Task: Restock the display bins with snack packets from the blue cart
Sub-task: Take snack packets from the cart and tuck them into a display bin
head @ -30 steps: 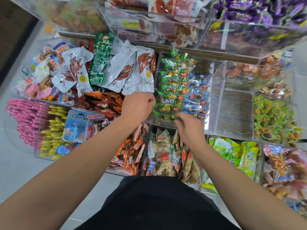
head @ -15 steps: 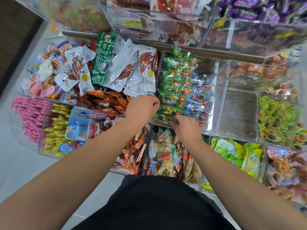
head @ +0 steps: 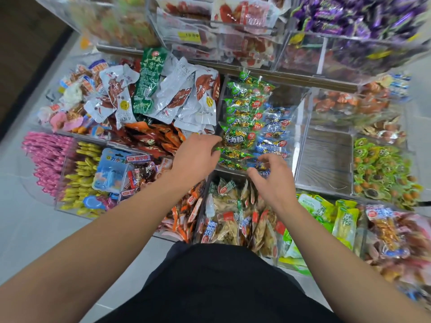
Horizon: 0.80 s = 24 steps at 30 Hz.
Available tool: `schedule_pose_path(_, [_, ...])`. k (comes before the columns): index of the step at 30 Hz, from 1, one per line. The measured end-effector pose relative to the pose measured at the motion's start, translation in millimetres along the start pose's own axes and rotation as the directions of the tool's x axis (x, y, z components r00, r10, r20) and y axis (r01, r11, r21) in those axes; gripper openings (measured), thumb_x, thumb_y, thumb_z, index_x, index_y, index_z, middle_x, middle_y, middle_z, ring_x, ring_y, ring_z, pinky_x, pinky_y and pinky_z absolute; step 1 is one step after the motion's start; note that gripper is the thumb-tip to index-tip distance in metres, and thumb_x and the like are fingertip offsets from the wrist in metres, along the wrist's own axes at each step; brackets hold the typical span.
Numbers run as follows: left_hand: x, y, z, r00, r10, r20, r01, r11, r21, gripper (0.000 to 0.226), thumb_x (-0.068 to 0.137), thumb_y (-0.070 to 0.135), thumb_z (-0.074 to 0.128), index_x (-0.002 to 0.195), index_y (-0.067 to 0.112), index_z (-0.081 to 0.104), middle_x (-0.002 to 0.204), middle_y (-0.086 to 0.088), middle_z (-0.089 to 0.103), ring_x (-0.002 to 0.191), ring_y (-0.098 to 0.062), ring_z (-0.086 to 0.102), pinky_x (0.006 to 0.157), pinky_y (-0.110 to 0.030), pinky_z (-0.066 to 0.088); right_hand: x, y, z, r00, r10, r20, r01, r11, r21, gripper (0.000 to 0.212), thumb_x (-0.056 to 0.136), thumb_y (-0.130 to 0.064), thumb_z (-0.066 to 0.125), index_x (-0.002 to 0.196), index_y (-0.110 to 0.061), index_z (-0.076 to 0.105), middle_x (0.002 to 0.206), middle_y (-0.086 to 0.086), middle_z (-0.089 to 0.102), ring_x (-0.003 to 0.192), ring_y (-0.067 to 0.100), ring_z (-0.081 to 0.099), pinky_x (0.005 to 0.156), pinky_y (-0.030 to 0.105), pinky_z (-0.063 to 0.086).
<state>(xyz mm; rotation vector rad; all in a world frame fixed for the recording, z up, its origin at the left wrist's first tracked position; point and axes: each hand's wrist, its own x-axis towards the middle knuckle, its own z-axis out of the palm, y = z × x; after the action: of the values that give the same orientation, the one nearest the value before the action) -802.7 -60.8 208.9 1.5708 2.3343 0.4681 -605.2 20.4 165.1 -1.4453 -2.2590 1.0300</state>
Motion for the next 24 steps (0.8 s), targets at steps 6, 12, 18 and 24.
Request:
schedule_pose_path(6, [-58.0,24.1,0.6,0.979,-0.178,-0.097,0.148,0.955,-0.255,0.041,0.095,0.026,0.06,0.135,0.021,0.061,0.125,0.004,0.067,0.114,-0.013,0.058,0.097,-0.028,0.042,-36.3,-5.1,-10.6,1.0,0.008,0.014,-0.01,0.989,0.15,0.05,0.088,-0.047,0.059,0.133,-0.024,0.053,0.131,-0.008,0.056,0.118,0.009,0.052,0.097,0.031,0.043])
schedule_pose_path(12, [-121.3,39.0,40.8,0.895,-0.369,0.251,0.446,0.764,-0.467,0.038,0.097,0.03,0.059,0.135,0.026,0.058,0.106,0.015,0.066,0.092,-0.009,0.067,0.083,-0.028,0.054,-98.3,14.1,-9.7,0.976,0.14,0.169,-0.189,0.928,0.322,0.052,0.084,-0.055,0.056,0.131,-0.032,0.054,0.124,-0.018,0.057,0.113,0.002,0.054,0.095,0.026,0.042])
schedule_pose_path(18, [-159.6,43.2,85.7,0.781,-0.342,0.522,0.591,0.676,-0.44,0.029,0.099,0.035,0.059,0.127,0.026,0.061,0.116,0.003,0.068,0.101,-0.016,0.069,0.086,-0.036,0.057,-165.2,52.6,-5.0,0.894,0.341,0.29,-0.432,0.827,0.359,0.043,0.092,-0.054,0.056,0.128,-0.03,0.055,0.124,-0.016,0.058,0.109,0.0,0.055,0.088,0.022,0.04])
schedule_pose_path(24, [-181.5,54.2,115.7,0.663,-0.178,0.727,0.574,0.745,-0.341,0.026,0.099,0.03,0.056,0.123,0.022,0.06,0.109,0.0,0.069,0.081,-0.013,0.071,0.07,-0.029,0.059,-239.1,84.3,3.5,0.793,0.554,0.253,-0.603,0.654,0.458,0.034,0.096,-0.042,0.058,0.125,-0.025,0.055,0.121,-0.01,0.059,0.108,0.004,0.056,0.092,0.023,0.041])
